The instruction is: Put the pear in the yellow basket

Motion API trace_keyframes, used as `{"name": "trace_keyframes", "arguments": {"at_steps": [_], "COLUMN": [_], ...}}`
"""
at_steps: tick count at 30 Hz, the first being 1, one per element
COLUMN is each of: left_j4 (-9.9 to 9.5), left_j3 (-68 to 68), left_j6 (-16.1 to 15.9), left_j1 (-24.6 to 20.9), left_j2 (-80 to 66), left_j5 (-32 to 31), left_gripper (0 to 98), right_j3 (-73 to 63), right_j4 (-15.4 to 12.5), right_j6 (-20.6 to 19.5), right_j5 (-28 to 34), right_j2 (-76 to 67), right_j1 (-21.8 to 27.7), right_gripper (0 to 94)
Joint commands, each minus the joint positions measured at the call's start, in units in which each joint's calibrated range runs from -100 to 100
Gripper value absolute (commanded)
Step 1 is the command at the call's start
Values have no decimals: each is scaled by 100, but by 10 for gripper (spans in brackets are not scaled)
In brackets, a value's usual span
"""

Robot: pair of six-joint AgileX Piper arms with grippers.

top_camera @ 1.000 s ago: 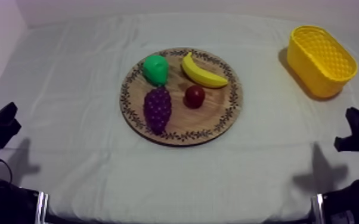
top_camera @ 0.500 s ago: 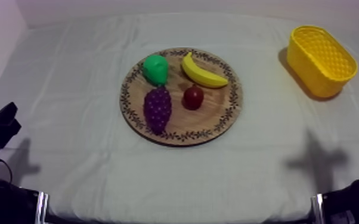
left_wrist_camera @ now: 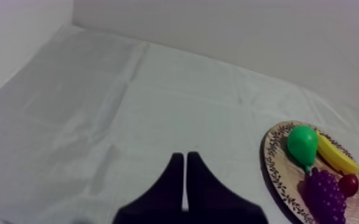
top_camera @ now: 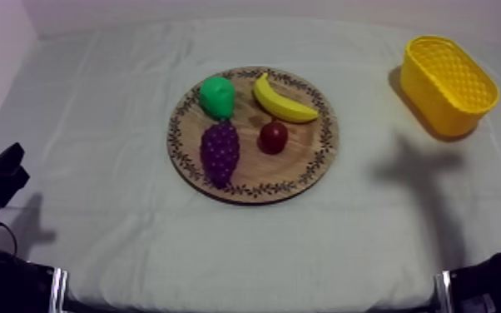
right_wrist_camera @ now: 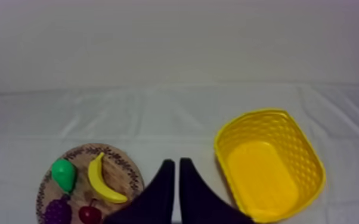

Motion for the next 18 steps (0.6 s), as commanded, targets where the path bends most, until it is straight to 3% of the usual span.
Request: {"name": "trace_keyframes", "arguments": {"at_steps": [1, 10, 18], "left_j4": [2, 2, 2], "left_j3": [5, 5, 5], "left_j6": [2, 2, 2], "left_j1": [-1, -1, -1], "left_j2": [0, 0, 0], "left_j5": [-1, -1, -1], "left_gripper": [1, 1, 1], "right_j3": [-684, -1754, -2239], "right_j4": [38, 150, 141], "right_j6": [-95, -471, -682], "right_j5": [82, 405, 268], "right_j2": [755, 2327, 3379], "right_j1": [-128, -641, -1041], "right_gripper": [5, 4, 10]}}
